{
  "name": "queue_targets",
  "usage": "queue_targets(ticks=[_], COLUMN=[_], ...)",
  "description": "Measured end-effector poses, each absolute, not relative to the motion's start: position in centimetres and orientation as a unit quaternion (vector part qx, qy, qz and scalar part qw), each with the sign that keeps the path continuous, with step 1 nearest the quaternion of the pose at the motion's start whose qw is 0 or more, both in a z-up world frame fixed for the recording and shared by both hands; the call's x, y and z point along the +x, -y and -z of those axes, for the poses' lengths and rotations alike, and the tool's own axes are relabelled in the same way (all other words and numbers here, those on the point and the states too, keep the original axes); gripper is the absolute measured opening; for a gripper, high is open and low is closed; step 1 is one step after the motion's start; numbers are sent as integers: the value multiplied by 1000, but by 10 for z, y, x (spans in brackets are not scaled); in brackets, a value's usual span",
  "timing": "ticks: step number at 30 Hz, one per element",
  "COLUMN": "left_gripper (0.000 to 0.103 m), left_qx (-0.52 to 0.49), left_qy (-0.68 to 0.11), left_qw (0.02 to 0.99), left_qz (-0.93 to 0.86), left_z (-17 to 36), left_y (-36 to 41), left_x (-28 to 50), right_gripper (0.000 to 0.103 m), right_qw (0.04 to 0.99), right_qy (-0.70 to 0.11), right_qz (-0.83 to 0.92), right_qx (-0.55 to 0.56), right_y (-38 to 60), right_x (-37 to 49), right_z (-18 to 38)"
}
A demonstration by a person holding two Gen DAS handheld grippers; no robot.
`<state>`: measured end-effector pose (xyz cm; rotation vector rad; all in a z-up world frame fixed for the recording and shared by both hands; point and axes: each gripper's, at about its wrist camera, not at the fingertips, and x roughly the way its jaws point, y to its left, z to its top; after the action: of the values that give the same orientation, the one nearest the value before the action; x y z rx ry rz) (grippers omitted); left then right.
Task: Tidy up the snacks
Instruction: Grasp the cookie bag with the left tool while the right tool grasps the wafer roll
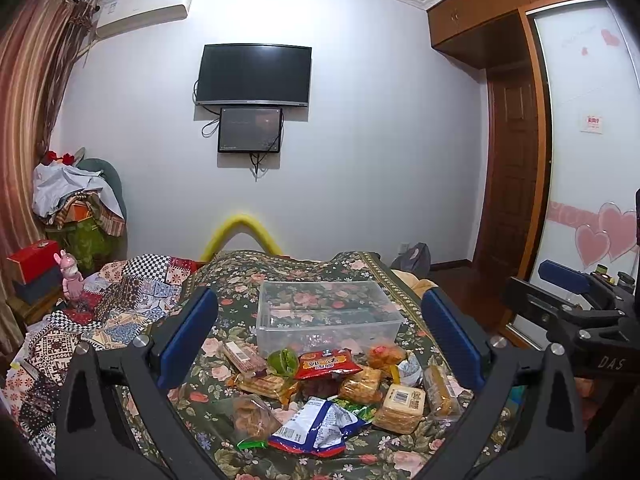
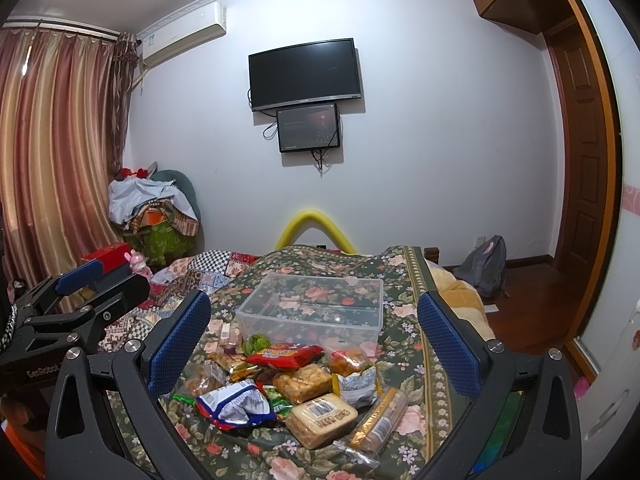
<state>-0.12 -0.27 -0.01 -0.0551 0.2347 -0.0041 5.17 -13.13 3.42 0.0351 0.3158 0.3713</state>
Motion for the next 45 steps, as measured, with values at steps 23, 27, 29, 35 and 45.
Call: queue_targets(ticks=[23,27,29,35,45], left_gripper=[80,79,79,79,79], left_qx=[-27,-30,-42,-74,-78], left_qy=[-270,-305,-326,-379,-421], left_qw=[962,951,944,922,903], left_qz=[-29,-39,-40,-30,-27], left_z=[90,116,131,164,196], left_y=[-58,-70,-77,-88,-84], left_x=[58,70,78,101,125], right_gripper=[72,68,66,61,56], right_qw=[940,928,923,910,889], right_qy=[-310,-352,-366,-403,-445], right_qz=[-139,-122,-116,-103,-107], right_qx=[-17,-17,-14,1,17], right_y=[149,159,165,174,174], right_x=[104,114,118,131,151], right_z=[49,66,74,92,114])
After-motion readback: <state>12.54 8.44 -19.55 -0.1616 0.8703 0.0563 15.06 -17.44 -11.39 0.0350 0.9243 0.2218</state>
